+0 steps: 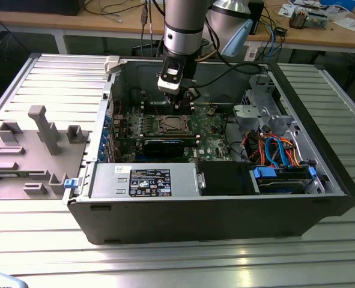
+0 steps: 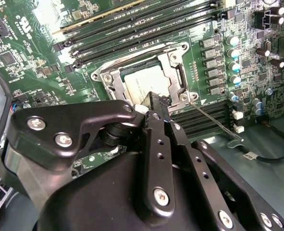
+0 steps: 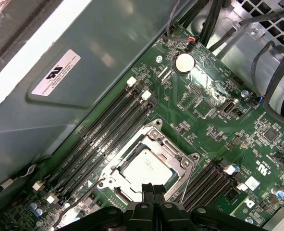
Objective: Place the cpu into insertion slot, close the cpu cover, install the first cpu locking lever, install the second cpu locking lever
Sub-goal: 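Install the first cpu locking lever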
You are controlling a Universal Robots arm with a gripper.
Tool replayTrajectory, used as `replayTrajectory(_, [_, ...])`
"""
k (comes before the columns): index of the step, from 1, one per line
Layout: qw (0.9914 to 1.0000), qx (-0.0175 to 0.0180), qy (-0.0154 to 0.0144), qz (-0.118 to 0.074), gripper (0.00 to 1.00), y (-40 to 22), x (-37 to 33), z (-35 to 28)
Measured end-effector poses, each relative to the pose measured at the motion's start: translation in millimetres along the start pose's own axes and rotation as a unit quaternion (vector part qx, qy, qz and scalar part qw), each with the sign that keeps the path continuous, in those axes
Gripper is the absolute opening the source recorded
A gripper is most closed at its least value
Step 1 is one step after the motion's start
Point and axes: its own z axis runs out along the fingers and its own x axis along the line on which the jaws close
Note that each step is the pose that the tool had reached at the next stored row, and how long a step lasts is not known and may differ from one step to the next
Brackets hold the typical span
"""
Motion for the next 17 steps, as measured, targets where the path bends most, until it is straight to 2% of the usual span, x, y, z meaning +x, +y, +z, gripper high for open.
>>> replayTrajectory(17, [0.99972,0.0004,-0.0004,-0.024,0.11,0.0,0.0,0.0])
